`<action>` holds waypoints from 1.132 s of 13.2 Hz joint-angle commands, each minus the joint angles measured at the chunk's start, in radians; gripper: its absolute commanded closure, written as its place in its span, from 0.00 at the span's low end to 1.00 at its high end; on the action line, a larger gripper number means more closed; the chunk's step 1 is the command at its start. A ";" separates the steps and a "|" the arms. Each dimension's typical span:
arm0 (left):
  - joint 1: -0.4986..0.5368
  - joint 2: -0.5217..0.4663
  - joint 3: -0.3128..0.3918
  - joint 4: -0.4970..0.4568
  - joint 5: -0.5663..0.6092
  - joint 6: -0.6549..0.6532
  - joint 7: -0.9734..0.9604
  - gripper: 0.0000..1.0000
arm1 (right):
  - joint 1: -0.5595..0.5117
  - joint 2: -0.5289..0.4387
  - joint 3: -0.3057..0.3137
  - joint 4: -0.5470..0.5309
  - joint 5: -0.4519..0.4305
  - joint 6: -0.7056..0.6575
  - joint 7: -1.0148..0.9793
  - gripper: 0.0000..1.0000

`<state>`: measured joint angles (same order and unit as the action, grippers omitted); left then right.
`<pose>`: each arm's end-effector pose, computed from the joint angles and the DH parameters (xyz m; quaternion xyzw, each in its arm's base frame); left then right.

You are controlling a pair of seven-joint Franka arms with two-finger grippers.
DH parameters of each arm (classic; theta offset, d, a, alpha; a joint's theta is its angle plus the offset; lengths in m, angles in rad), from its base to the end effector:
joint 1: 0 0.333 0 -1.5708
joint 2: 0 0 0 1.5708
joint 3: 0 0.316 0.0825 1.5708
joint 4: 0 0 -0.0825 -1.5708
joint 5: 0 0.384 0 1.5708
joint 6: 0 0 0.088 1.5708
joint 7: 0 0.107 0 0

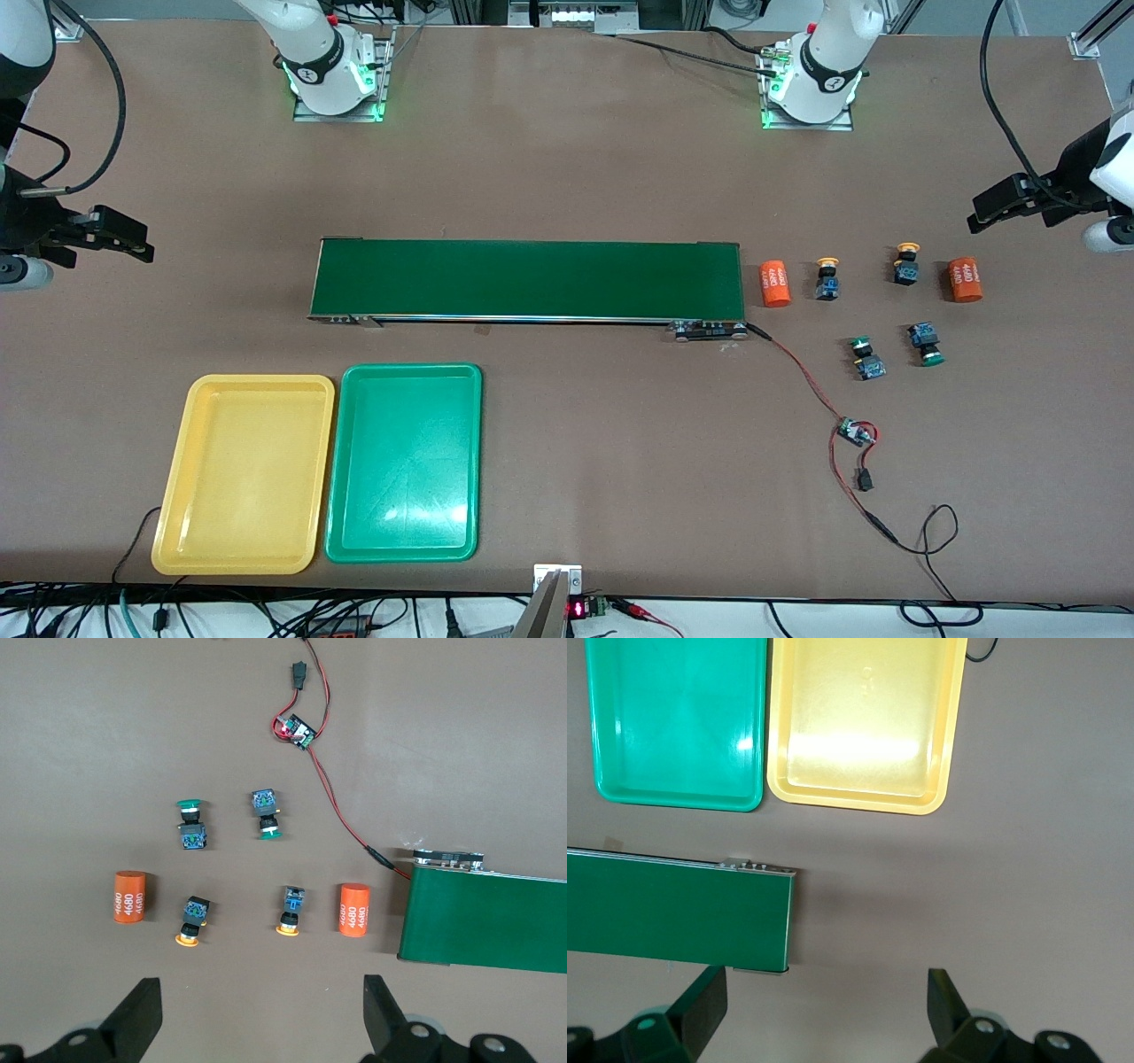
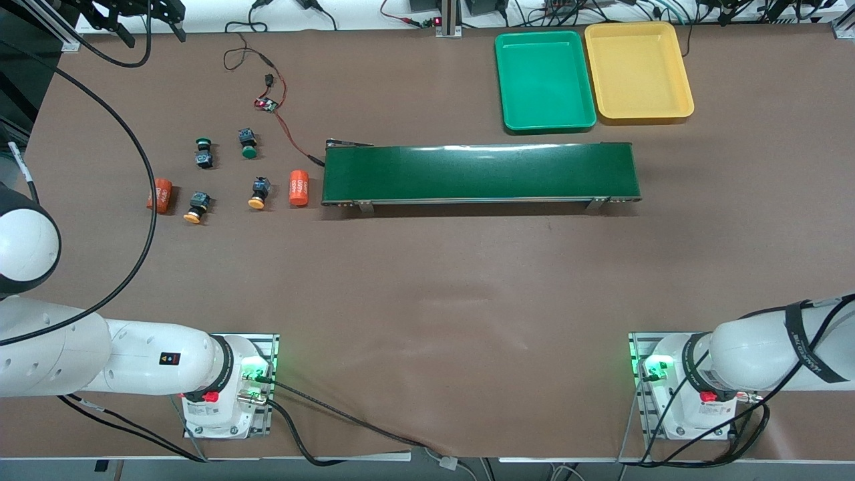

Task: Sort buttons by color to trays
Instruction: 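Move the left gripper toward the green-capped push buttons, then grasp a green-capped push button with the left gripper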

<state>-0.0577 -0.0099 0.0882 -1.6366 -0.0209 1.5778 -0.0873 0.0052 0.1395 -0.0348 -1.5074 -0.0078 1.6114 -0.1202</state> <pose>0.5499 0.0148 0.5995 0.9979 0.0592 -0.0248 0.0102 0.5987 -0.0171 0.5775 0.9988 0.0456 -0.0181 0.0050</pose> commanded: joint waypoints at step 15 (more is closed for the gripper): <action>0.015 0.425 -0.005 0.071 -0.004 0.147 0.014 0.00 | -0.001 0.005 0.001 0.010 0.000 0.001 0.002 0.00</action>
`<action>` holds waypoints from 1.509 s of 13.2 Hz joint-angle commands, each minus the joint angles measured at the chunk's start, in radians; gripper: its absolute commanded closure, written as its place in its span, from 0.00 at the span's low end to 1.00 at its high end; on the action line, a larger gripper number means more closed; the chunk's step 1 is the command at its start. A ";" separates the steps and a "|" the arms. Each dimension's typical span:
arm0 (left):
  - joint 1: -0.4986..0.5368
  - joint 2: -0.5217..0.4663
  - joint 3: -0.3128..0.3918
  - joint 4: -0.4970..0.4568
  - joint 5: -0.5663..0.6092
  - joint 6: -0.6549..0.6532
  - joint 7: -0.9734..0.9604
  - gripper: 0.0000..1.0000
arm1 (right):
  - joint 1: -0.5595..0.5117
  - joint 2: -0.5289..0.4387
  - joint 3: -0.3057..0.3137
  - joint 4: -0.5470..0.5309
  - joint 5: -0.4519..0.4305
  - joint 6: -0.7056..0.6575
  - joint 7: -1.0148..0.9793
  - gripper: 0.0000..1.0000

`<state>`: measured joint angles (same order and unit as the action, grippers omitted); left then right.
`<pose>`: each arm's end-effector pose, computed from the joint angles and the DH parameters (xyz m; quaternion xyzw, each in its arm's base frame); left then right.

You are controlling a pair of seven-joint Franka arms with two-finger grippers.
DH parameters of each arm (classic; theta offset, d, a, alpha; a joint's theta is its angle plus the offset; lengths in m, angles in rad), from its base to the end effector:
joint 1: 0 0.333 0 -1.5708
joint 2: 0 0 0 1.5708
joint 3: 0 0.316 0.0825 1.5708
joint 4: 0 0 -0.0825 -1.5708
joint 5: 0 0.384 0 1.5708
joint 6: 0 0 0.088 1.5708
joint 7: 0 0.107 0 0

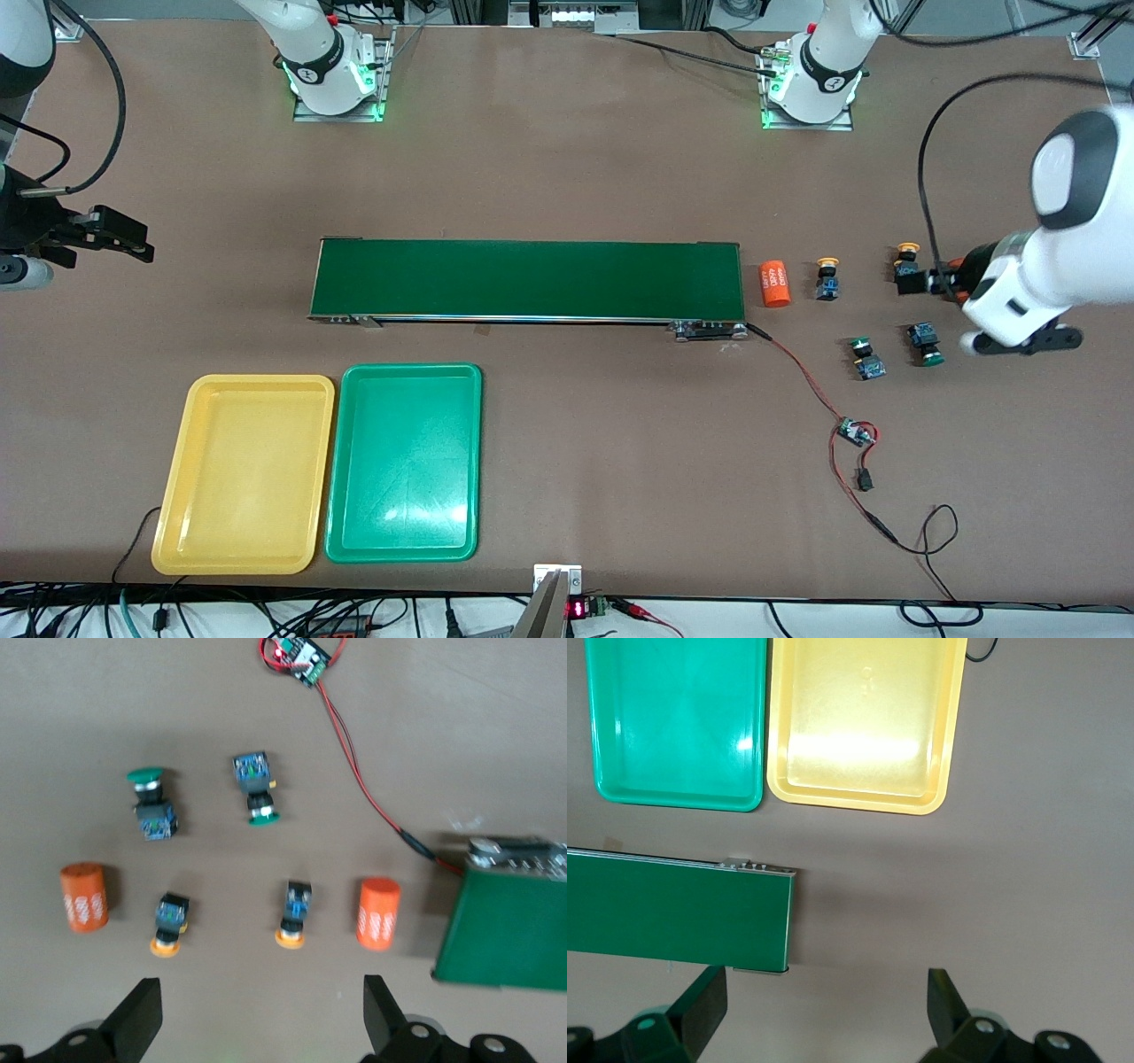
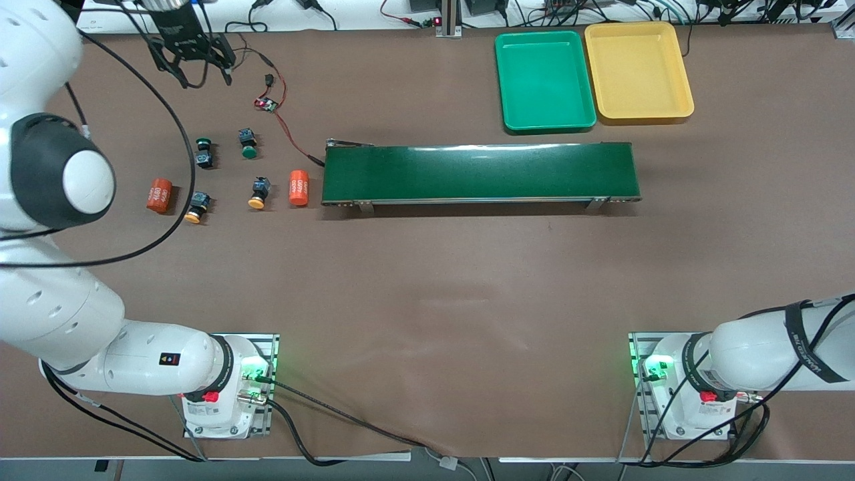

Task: Sort buttons by color to trays
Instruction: 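Grasp a green-capped push button with the left gripper, then carry the green button onto the conveyor belt and release it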

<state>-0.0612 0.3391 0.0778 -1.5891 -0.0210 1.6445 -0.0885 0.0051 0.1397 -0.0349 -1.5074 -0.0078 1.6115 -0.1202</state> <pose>0.6260 0.0033 0.4197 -0.9886 -0.0539 0.1407 0.0079 0.5987 -0.0173 0.5774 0.9988 0.0455 -0.0182 0.0050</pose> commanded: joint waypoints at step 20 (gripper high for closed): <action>0.080 0.256 -0.003 -0.246 -0.186 0.502 0.029 0.90 | -0.002 0.004 0.001 0.010 -0.004 -0.004 0.002 0.00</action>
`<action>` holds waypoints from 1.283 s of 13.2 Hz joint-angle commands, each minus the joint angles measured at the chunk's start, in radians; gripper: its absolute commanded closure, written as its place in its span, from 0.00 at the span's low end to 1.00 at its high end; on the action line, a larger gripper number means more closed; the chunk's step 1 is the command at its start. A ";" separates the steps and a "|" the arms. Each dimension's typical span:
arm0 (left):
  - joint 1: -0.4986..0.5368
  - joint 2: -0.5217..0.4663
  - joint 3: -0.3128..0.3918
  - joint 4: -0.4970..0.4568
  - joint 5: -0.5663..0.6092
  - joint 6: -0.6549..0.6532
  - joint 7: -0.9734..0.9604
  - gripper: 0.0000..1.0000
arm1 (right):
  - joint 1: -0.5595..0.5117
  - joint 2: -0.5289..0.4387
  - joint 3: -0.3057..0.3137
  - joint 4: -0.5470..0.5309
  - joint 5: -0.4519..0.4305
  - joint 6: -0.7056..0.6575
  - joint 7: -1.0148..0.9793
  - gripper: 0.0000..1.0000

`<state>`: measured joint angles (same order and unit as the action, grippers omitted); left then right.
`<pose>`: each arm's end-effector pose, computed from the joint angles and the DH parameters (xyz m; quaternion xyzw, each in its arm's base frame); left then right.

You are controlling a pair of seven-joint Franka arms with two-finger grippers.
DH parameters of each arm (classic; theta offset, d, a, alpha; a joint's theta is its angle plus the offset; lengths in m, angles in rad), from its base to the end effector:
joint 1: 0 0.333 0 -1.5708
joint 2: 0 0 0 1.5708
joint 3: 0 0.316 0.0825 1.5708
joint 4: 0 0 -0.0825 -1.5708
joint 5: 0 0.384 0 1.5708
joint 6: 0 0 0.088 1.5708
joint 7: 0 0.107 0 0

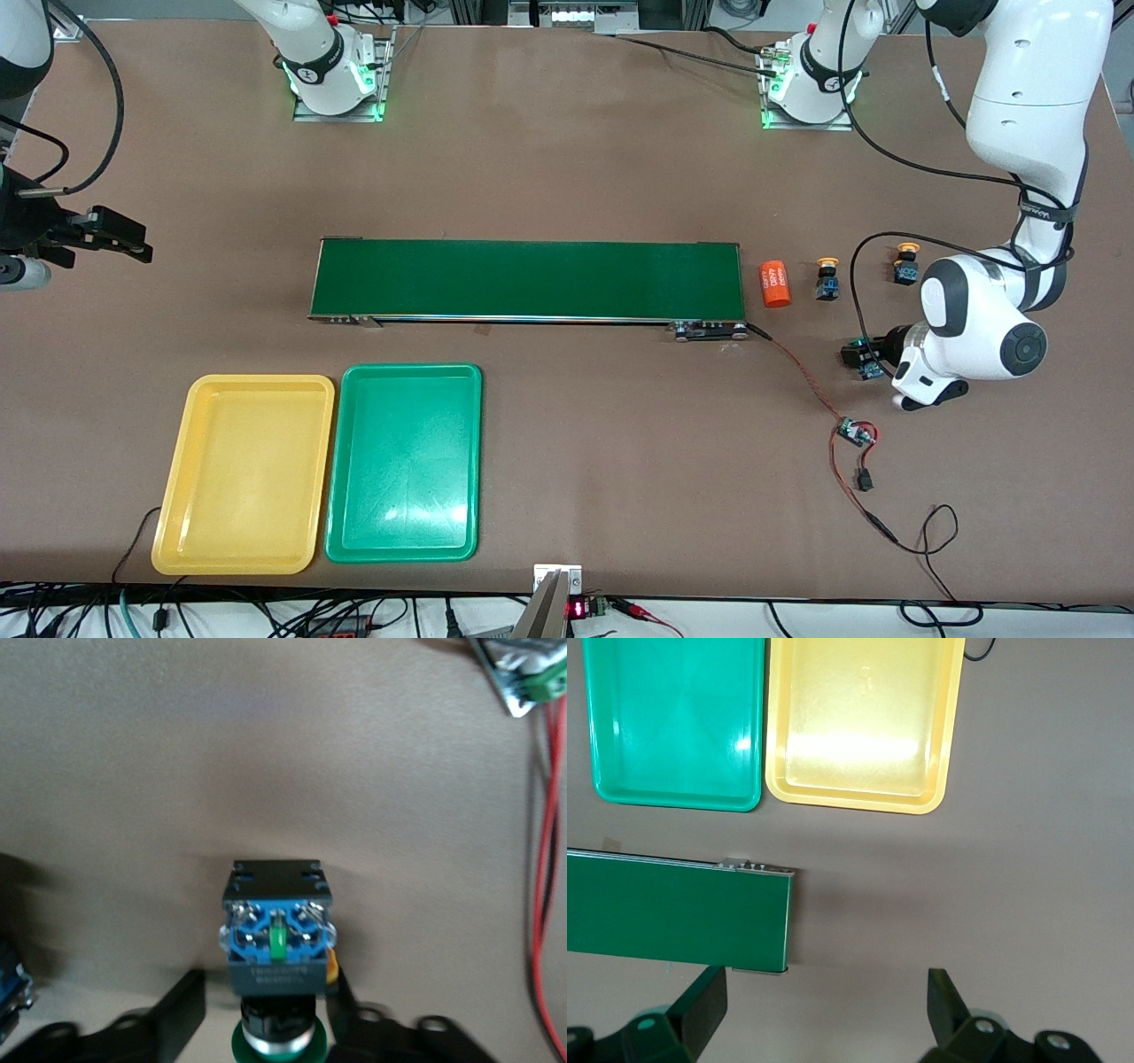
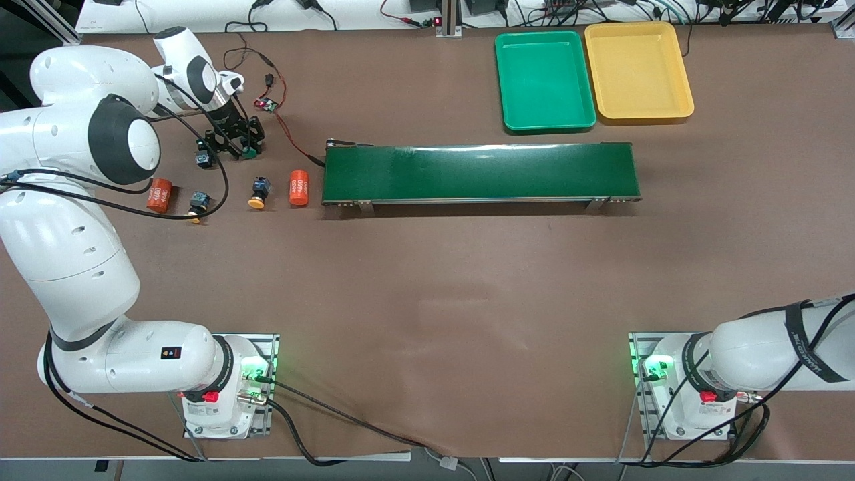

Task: Sort buttons by color to trays
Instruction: 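Carry the green button onto the conveyor belt and release it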

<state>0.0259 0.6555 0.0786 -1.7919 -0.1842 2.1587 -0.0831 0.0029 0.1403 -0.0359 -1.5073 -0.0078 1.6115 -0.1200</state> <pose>0.6193 0.0555 0.1644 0.9777 0.1490 -0.1409 0.0452 0.5988 -0.0191 0.5771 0.9989 0.0438 -0.0184 0.0050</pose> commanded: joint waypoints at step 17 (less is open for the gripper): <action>-0.405 -0.350 -0.204 -0.266 -0.038 -0.033 -0.216 1.00 | -0.004 0.016 0.002 0.007 -0.009 -0.008 -0.013 0.00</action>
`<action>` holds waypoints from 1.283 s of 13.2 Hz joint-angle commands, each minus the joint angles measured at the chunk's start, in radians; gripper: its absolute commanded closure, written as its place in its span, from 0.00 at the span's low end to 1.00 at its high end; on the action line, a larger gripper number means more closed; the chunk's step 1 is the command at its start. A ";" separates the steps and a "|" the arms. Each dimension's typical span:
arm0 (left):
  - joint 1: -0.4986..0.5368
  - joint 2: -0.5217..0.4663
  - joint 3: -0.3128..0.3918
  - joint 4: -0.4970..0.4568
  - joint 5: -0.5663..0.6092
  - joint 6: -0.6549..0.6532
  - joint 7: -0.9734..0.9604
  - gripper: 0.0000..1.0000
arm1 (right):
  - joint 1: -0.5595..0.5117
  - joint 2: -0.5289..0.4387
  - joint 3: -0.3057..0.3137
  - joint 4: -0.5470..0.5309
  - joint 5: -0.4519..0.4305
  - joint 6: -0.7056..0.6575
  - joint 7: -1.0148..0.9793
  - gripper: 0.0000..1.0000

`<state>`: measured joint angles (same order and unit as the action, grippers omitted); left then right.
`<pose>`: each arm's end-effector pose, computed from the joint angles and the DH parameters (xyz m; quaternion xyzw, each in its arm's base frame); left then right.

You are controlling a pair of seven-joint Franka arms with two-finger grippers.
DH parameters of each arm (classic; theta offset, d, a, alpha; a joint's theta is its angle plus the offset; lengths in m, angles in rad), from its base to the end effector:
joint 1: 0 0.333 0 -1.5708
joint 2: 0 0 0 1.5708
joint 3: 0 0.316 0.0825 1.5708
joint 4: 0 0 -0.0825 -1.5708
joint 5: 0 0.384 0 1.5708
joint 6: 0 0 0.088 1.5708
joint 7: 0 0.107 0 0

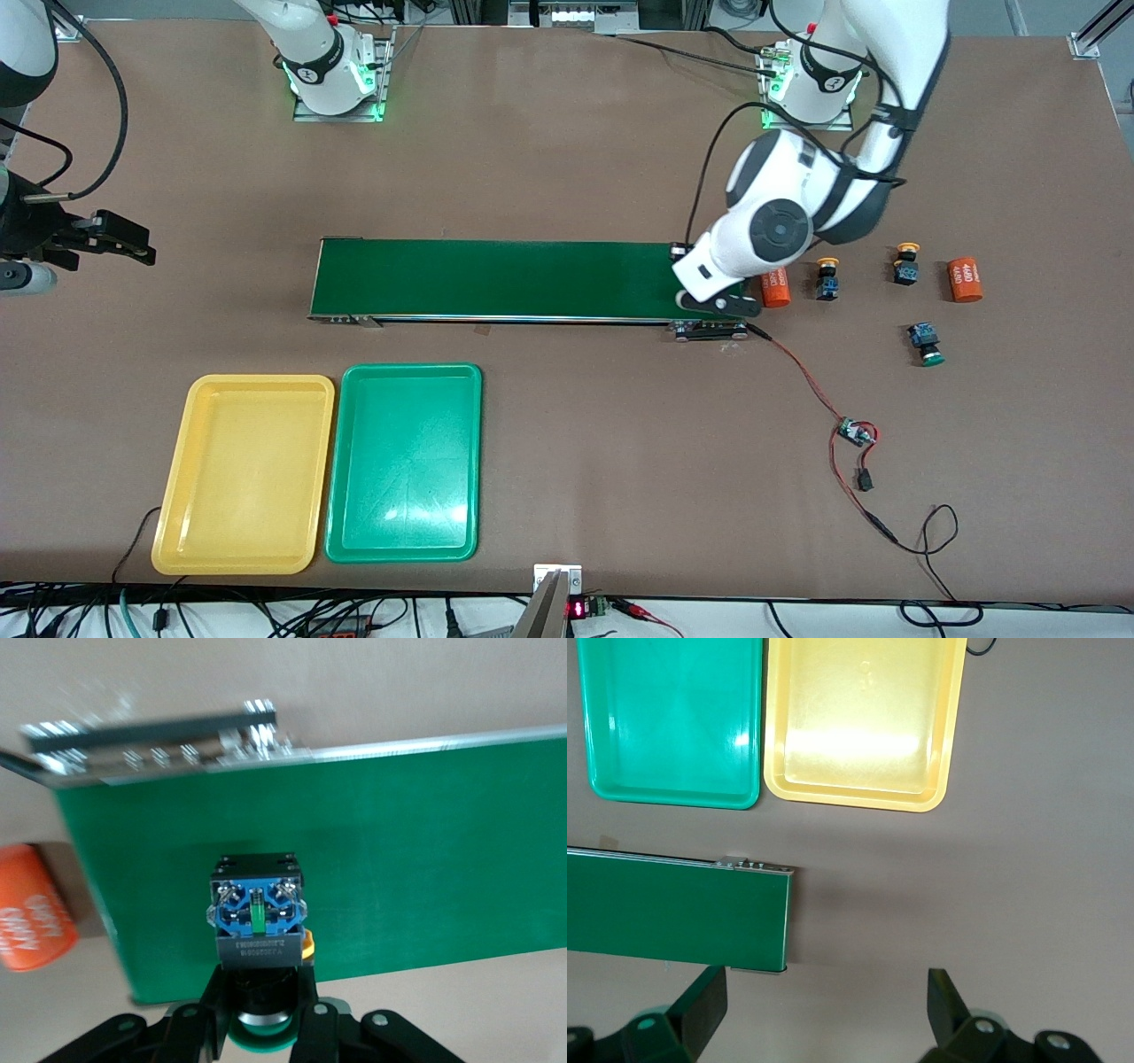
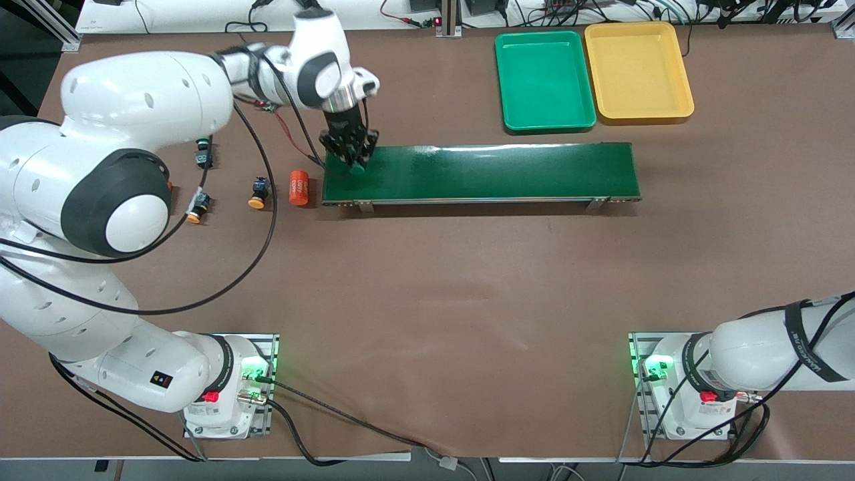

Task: Sort buttons by color to trays
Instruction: 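Carry the green button onto the conveyor belt and release it, then move the left gripper back to the remaining buttons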

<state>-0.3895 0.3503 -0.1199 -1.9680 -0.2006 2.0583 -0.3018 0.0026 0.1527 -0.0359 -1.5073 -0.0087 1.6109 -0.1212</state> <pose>0.5040 -0.2915 0.2775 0.9854 -0.0435 -0.1586 0.0433 0.6017 -0.0194 0.5696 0.9987 0.0443 -0.0250 0.0052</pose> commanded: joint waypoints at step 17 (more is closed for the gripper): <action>0.504 -0.097 0.016 -0.100 0.217 0.216 0.009 0.00 | -0.004 0.027 -0.007 0.004 -0.007 -0.017 -0.066 0.00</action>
<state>0.0622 0.2293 -0.0952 -2.0702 -0.0825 2.2213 -0.2866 -0.0002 0.1834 -0.0441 -1.5080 -0.0089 1.6067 -0.1789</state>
